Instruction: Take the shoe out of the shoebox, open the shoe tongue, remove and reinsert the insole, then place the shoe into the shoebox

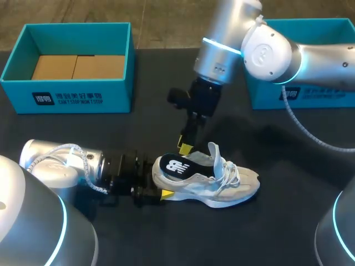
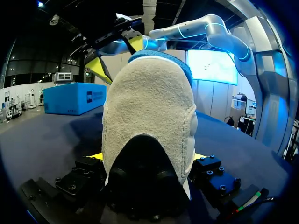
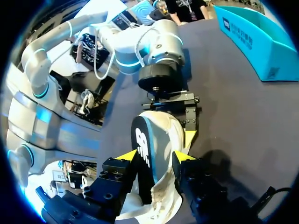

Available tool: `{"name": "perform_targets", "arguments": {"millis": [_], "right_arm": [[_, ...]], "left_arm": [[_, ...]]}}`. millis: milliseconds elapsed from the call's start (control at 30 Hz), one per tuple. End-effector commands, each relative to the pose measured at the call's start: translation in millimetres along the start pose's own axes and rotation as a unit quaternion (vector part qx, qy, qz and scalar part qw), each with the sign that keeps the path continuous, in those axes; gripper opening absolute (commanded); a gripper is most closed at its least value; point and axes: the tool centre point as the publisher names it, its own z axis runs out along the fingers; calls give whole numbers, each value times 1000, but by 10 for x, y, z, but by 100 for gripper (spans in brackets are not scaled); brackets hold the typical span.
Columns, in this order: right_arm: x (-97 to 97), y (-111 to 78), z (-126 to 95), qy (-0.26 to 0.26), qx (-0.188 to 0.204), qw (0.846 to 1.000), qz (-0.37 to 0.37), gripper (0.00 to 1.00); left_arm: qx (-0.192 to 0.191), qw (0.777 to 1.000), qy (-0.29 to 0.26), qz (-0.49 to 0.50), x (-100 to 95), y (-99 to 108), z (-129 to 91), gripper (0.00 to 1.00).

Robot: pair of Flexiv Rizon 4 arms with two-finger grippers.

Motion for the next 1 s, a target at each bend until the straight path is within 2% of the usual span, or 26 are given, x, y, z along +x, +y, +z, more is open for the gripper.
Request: {"name": "perform_targets", "arguments": {"millis": [33,267,667,767,833,867,1000], "right_arm": [[-76,13,53,22,2,1000,-1,45],[-24,-51,124,40,1,999,-1,41],[47,-34,217,54,2,999,0,36],[53,-16,219,54,2,999,-1,27],[53,1,213,52,2,999,-1,7],[54,8,209,52,2,999,-1,0],[62,29,203,53,-1,999,-9,0]], "left_arm": [[-2,1000,0,-1,-6,35,10,0],[-2,1000,0,-1,-6,35,10,0],[-2,1000,0,-1,-6,35,10,0],[-2,1000,0,-1,-6,35,10,0],[-2,1000,0,-1,-6,35,10,0],[-2,1000,0,-1,-6,35,10,0],[-2,1000,0,-1,-6,35,10,0]]}}
